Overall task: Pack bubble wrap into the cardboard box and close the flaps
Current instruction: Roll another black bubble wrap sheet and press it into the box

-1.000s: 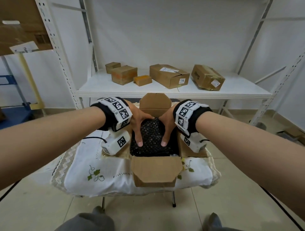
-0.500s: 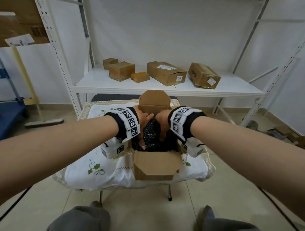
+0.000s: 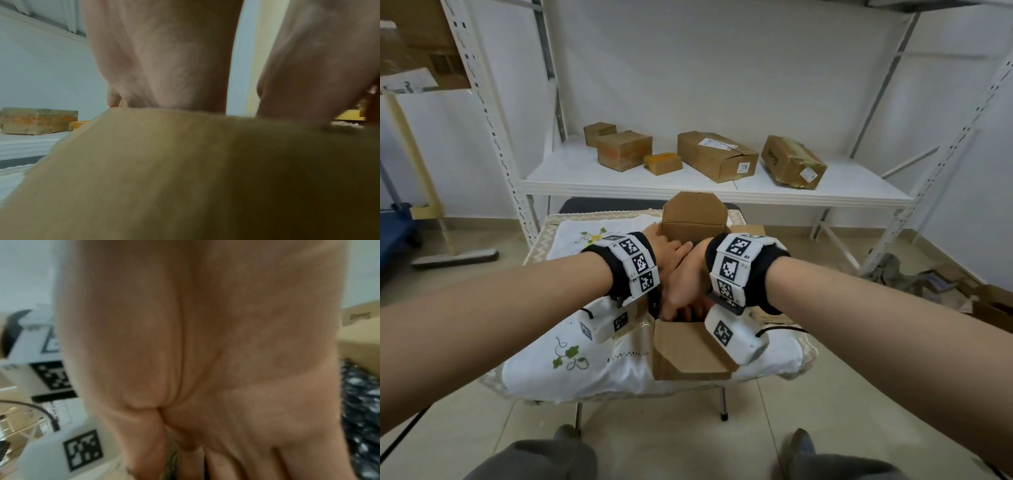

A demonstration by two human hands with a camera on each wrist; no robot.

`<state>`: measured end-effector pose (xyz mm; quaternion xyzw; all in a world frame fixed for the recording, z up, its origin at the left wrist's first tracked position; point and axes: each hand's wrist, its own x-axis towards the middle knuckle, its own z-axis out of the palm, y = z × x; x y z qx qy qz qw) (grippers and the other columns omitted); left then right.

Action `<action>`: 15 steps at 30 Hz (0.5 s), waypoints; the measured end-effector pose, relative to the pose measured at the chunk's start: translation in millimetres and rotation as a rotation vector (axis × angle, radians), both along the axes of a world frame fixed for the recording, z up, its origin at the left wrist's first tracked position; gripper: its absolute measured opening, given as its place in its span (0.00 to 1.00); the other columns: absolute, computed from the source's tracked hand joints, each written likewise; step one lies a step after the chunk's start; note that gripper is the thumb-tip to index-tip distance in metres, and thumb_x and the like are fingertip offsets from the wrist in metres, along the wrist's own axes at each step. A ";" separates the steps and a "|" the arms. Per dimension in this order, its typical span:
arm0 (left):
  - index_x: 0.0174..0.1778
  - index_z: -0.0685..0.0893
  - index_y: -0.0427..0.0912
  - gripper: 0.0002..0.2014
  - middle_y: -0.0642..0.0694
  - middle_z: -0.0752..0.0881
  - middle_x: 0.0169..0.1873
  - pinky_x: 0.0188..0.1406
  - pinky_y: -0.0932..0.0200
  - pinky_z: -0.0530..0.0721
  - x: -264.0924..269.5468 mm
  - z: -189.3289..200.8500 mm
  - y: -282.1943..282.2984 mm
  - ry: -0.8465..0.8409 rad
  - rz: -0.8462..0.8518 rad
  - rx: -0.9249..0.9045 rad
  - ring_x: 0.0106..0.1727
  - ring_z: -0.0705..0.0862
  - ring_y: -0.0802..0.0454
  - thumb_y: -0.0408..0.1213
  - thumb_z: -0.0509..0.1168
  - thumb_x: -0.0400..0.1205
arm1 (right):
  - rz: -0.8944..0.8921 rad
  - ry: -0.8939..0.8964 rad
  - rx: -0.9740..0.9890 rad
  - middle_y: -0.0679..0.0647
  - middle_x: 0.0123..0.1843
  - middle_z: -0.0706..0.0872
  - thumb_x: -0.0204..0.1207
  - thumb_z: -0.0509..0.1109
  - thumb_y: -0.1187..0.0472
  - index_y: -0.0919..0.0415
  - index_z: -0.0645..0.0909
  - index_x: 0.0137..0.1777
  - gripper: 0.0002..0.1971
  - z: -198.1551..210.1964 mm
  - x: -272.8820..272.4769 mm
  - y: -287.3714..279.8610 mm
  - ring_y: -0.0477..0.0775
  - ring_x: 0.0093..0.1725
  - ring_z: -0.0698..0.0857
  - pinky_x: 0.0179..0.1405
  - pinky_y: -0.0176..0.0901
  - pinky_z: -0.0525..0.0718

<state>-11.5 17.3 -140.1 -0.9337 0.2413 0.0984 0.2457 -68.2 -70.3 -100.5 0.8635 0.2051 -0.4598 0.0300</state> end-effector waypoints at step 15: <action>0.86 0.48 0.51 0.63 0.46 0.54 0.82 0.80 0.45 0.62 4.1 12.5 13.3 0.187 0.018 -0.048 0.79 0.62 0.42 0.69 0.76 0.61 | -0.165 -0.010 0.112 0.57 0.37 0.78 0.87 0.58 0.61 0.61 0.75 0.38 0.15 5.5 -10.8 -5.8 0.56 0.35 0.78 0.35 0.44 0.80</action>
